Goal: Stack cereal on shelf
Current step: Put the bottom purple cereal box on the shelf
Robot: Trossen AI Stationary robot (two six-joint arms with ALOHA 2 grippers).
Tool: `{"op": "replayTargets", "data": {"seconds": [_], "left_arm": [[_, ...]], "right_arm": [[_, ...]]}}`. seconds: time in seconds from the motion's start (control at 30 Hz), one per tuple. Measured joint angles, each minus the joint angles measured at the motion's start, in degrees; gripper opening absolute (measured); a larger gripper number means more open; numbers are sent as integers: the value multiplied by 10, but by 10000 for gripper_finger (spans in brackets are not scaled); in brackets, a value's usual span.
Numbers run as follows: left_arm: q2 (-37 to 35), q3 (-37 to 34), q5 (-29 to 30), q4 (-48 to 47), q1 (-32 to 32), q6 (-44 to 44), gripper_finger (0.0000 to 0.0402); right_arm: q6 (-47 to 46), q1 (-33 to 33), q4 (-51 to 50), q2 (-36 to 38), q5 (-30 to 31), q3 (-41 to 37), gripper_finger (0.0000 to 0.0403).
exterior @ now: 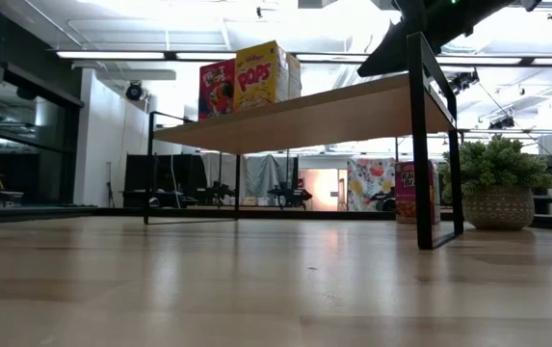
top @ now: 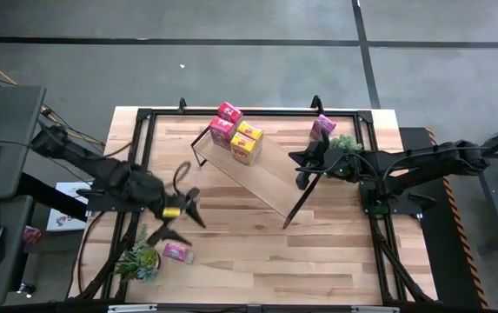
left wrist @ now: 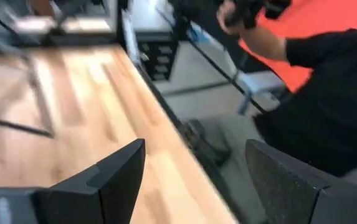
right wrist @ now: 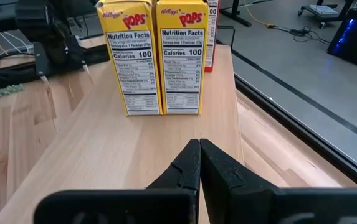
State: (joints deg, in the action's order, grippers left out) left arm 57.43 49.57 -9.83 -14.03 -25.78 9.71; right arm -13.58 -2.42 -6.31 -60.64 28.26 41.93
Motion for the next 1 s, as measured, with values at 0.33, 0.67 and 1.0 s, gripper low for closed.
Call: {"op": "replayTargets", "data": {"seconds": [0.33, 0.67, 1.0], "left_arm": [[100, 49, 187, -149, -176, 128, 267], [170, 88, 259, -265, -256, 147, 267], [205, 88, 275, -314, -268, 138, 267]], "right_arm": [[-1, 0, -4, 0, 12, 0, 0], [-16, 0, -8, 0, 27, 0, 0], [-46, 1, -27, -1, 35, 0, 0]]}}
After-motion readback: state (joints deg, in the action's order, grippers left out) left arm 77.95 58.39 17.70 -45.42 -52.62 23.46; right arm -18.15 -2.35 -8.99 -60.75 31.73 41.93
